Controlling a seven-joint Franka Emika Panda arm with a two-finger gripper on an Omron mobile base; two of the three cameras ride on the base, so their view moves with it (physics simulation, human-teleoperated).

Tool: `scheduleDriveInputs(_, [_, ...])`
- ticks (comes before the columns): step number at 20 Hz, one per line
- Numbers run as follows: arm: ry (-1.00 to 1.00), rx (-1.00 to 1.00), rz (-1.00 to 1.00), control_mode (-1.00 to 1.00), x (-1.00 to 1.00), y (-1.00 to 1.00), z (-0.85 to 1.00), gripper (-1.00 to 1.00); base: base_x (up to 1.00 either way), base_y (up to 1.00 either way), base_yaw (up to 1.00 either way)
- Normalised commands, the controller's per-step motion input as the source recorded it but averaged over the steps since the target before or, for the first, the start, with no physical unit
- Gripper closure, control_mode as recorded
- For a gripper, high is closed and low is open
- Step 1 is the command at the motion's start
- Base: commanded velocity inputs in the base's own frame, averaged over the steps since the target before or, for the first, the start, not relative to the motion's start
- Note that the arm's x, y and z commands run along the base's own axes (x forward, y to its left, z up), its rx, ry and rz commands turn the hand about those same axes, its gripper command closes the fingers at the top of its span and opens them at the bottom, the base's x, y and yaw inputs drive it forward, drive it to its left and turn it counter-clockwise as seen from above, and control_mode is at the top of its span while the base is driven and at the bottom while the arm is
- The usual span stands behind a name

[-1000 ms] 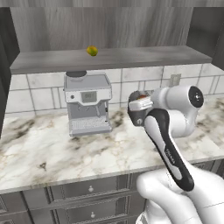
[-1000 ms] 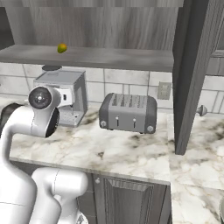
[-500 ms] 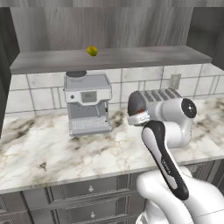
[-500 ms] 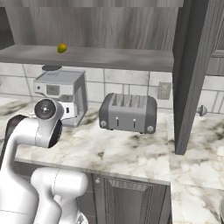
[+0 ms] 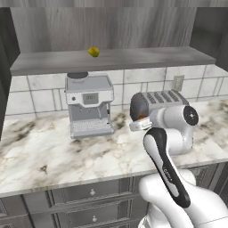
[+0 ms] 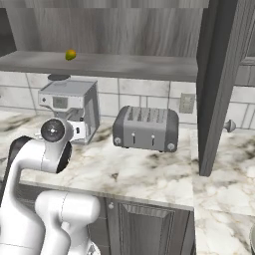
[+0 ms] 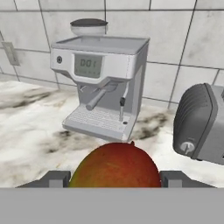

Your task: Pick the mangos from the cabinet and place them in one bowl. Pick the peach from the sink and place it in the other bowl.

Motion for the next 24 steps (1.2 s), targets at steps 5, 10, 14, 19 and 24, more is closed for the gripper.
scheduleDriveInputs(5, [0.0, 0.01, 0.0, 1.0, -0.01, 0.0, -0.06, 1.0, -0.02, 0.0, 0.0])
scheduleDriveInputs(10, [0.0, 0.0, 0.0, 1.0, 0.0, 0.0, 0.0, 1.0, -0.6, 0.03, 0.0])
scheduleDriveInputs(14, [0.0, 0.0, 0.0, 1.0, 0.0, 0.0, 0.0, 1.0, -1.0, 0.11, -0.01])
scheduleDriveInputs(19, [0.0, 0.0, 0.0, 1.0, 0.0, 0.0, 0.0, 1.0, -1.0, 0.14, -0.08])
scheduleDriveInputs(24, [0.0, 0.0, 0.0, 1.0, 0.0, 0.0, 0.0, 1.0, -0.88, 0.01, -0.3])
